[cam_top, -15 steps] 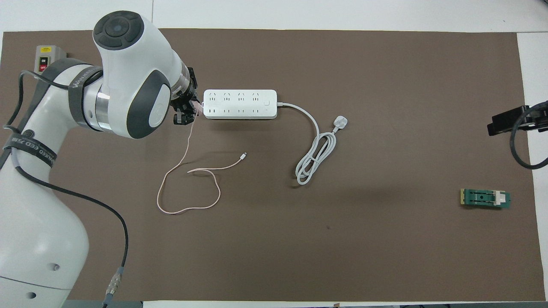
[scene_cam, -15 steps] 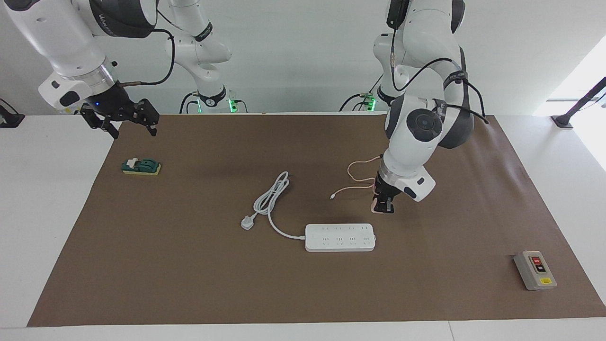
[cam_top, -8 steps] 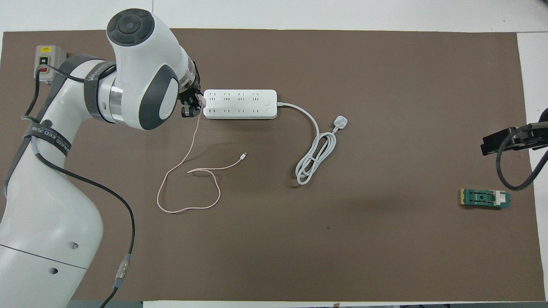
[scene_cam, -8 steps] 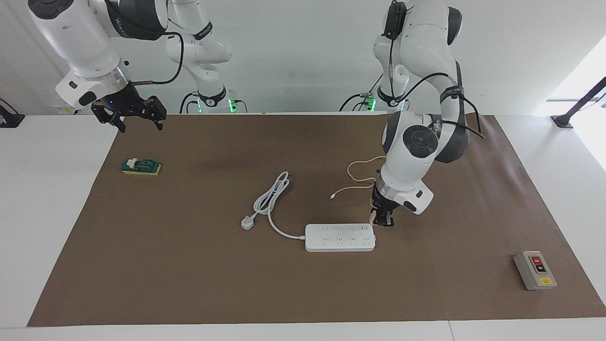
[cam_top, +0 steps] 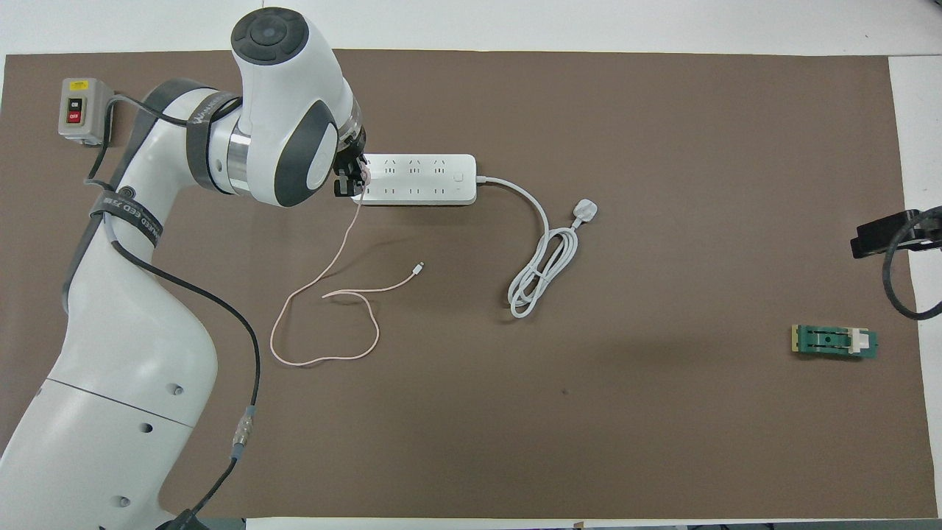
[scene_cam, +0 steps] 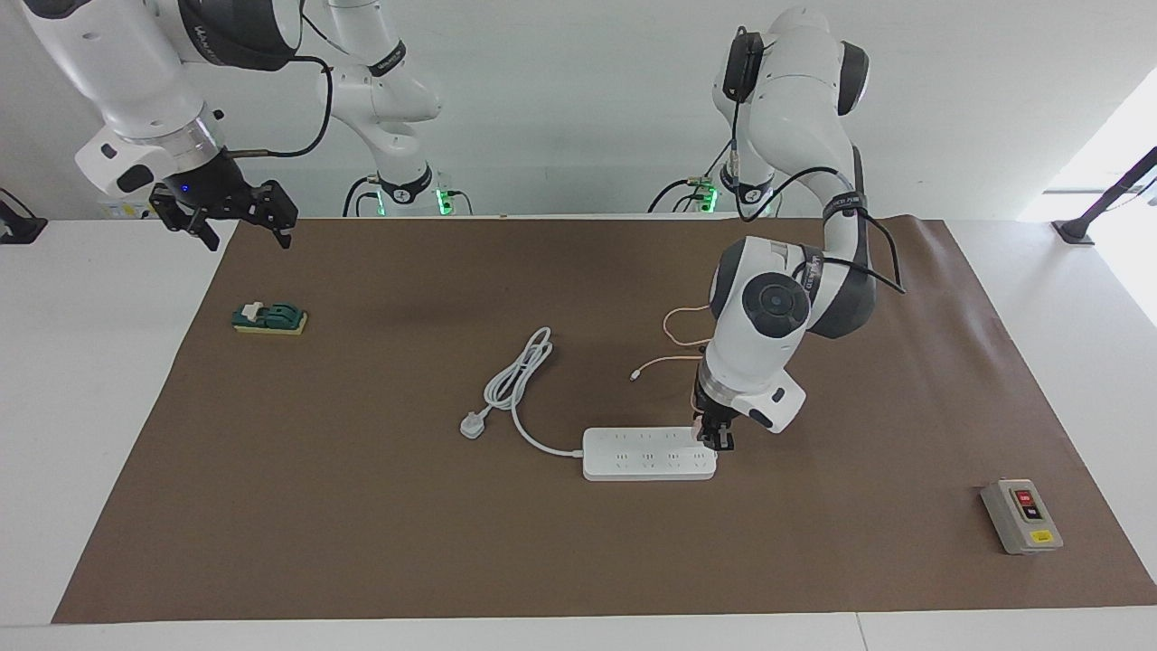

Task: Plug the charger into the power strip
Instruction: 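Lower the charger onto the strip's nearest socket with the left gripper, then press the charger down into the socket with the left gripper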

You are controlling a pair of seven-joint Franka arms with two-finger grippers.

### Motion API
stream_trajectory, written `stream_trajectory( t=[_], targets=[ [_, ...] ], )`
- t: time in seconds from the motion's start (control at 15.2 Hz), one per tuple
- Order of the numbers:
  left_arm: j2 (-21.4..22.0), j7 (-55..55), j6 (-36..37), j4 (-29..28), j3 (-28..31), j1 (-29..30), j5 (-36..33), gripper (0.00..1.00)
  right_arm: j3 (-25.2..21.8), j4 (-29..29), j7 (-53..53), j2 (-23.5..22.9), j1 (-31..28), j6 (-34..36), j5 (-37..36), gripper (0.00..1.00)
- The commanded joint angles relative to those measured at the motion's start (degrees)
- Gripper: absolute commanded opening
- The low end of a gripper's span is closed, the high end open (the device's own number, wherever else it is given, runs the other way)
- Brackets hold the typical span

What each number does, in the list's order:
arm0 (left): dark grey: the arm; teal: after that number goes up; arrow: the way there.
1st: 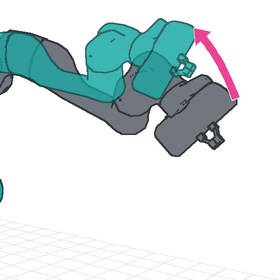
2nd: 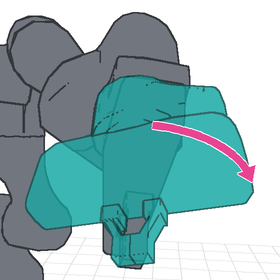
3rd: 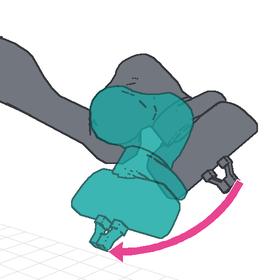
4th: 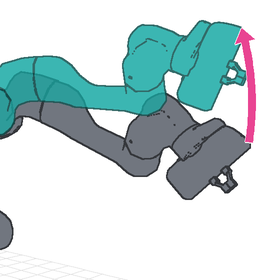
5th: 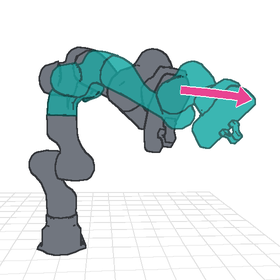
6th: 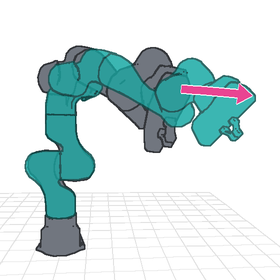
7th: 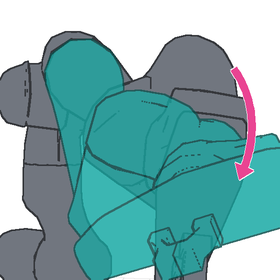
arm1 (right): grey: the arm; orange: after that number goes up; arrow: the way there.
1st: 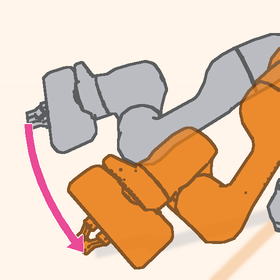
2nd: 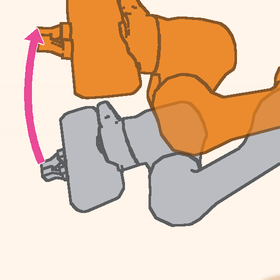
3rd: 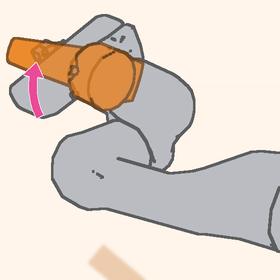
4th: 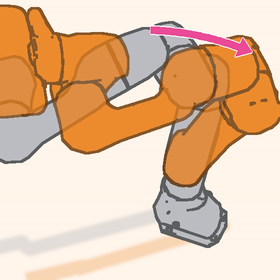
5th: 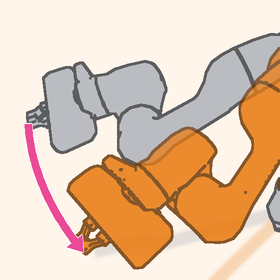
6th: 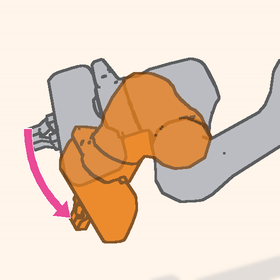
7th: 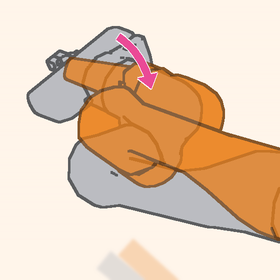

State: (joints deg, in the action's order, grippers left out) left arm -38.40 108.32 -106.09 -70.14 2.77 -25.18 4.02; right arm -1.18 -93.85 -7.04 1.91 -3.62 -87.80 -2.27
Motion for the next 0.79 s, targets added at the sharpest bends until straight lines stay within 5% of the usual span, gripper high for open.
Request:
stream_trajectory(
  t=[0.0, 0.73],
  targets=[
    [-0.63, 1.01, 1.50, 0.98, 0.66, -0.66, -0.94, 0.00, 1.10, 0.25, -0.78, 0.12, -1.04, 0.18, -0.45, 1.00],
    [-0.19, 1.01, -0.87, -0.96, 0.75, -0.74, -1.20, 0.00, 1.01, -0.19, -0.43, 0.47, -0.68, 0.27, -0.45, 1.00]
  ],
)
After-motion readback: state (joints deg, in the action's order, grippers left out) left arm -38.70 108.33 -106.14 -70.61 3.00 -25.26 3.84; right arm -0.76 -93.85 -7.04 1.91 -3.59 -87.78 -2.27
